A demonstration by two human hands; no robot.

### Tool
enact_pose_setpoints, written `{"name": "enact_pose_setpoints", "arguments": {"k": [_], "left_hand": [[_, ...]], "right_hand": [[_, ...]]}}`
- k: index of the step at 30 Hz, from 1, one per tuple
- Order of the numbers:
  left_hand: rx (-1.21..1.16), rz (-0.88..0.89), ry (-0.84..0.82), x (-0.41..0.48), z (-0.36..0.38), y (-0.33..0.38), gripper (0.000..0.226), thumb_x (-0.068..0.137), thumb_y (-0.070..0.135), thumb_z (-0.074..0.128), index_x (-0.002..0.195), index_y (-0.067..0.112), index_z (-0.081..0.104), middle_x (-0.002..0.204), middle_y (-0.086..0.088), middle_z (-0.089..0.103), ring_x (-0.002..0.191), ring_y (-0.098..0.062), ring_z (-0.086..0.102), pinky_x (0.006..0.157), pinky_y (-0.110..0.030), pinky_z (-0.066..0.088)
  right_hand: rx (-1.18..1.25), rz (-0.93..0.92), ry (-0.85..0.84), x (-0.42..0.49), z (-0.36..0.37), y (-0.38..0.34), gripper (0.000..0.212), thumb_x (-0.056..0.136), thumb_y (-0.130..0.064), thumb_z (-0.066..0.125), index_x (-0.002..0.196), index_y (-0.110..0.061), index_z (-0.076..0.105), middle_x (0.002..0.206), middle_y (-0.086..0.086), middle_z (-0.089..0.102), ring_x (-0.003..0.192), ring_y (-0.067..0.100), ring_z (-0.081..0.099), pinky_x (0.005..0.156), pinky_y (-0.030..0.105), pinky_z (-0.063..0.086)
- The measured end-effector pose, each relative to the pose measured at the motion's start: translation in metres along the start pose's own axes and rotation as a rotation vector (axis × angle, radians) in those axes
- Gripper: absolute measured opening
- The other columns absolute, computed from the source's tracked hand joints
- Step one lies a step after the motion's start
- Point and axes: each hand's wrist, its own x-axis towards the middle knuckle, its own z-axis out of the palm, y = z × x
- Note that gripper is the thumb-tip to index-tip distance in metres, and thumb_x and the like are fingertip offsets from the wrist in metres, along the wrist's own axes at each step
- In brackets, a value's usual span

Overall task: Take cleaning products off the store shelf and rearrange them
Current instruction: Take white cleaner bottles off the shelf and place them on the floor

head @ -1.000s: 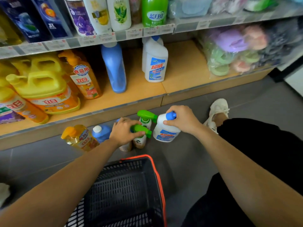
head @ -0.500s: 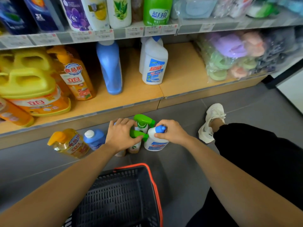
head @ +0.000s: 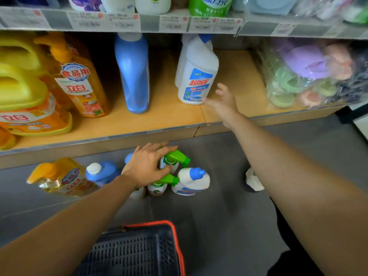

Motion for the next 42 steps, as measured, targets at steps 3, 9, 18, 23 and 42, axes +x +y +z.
{"name": "enact_pose_setpoints", "arguments": {"k": [3,9,18,23,42], "left_hand": [[-0.070,0.016,0.005,0.003,0.000,-0.004,0.067,0.079,0.050,0.057,0.145,0.041,0.050,0.151,0.004,0.051,0.136,-0.021,0.051,0.108,-0.045,0.042],[-0.110,0.003,0.012,0.002,0.004,-0.003,0.068,0.078,0.052,0.054,0.144,0.040,0.051,0.153,0.004,0.050,0.137,-0.019,0.051,0.108,-0.049,0.044],[-0.142,0.004,0.016,0.000,0.004,0.000,0.067,0.078,0.043,0.063,0.145,0.039,0.052,0.152,0.003,0.050,0.135,-0.019,0.053,0.109,-0.047,0.045],[-0.142,-0.024,0.011,0.000,0.005,0.001,0.069,0.079,0.040,0.066,0.146,0.042,0.048,0.154,0.006,0.047,0.136,-0.018,0.052,0.107,-0.042,0.047],[-0.968,-0.171,0.460,-0.067,-0.140,0.040,0.019,0.095,0.011,0.066,0.111,0.019,0.072,0.099,0.001,0.078,0.099,-0.016,0.069,0.083,-0.028,0.053]], "right_hand": [[0.102,-0.039,-0.036,0.028,0.019,-0.006,0.090,0.075,-0.016,0.088,0.148,-0.024,0.036,0.142,-0.002,0.056,0.126,0.013,0.054,0.107,0.043,0.047],[0.248,-0.106,0.082,0.038,0.035,0.004,0.083,0.069,-0.015,0.092,0.139,-0.022,0.048,0.124,-0.001,0.065,0.111,0.013,0.066,0.087,0.043,0.061],[0.238,-0.243,0.135,0.020,0.053,0.000,0.079,0.063,-0.025,0.095,0.130,-0.020,0.053,0.120,-0.004,0.065,0.108,0.013,0.065,0.087,0.041,0.062],[0.224,-0.264,0.175,0.015,0.054,-0.001,0.067,0.068,-0.018,0.092,0.125,-0.015,0.059,0.119,-0.002,0.067,0.107,0.013,0.066,0.086,0.035,0.062],[0.039,-0.522,-0.391,-0.156,-0.045,-0.088,0.064,0.067,-0.014,0.093,0.121,-0.021,0.060,0.113,-0.011,0.072,0.104,-0.002,0.068,0.080,0.015,0.054]]}}
